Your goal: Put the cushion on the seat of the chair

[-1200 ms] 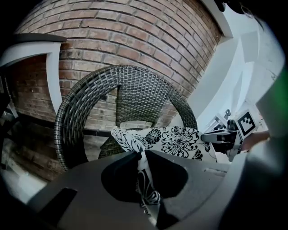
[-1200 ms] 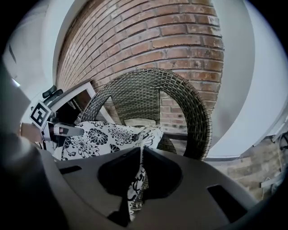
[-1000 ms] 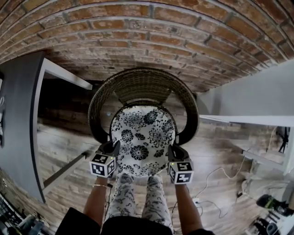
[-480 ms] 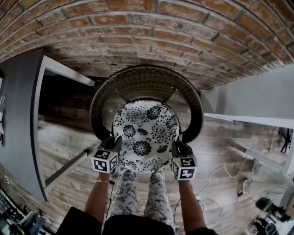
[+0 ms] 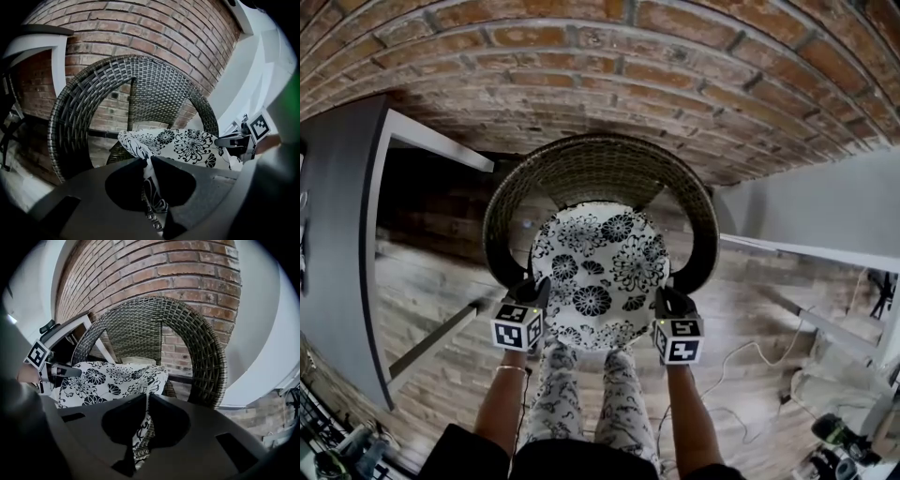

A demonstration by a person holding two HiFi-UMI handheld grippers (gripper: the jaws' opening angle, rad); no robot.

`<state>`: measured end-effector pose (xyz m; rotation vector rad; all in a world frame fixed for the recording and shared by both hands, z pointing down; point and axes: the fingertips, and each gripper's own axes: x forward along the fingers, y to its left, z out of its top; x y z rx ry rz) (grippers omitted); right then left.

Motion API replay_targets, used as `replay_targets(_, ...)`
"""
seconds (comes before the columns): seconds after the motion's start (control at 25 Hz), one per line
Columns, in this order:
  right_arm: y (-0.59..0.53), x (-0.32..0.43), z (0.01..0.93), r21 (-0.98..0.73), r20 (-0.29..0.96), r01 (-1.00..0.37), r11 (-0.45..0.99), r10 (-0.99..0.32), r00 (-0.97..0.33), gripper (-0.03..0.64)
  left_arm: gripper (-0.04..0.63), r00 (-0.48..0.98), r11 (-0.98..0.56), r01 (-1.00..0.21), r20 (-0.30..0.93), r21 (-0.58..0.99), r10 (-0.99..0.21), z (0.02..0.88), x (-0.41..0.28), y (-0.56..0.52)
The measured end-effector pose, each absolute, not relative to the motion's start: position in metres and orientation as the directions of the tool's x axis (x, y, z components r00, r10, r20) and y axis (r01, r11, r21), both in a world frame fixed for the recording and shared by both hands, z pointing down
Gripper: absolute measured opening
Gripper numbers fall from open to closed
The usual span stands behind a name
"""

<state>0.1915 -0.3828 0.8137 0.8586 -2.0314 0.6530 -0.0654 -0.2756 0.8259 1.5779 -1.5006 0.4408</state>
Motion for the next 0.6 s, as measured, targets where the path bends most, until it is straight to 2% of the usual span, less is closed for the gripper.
replay_targets(0.6,-0.373,0.203,0.846,-0.120,0.872,-0.757,0.643,-0.296,-0.389,0.021,0.020,0.217,0.135,-0.927,0.793,0.350,-0.570,0.858,-0.061,-0.264)
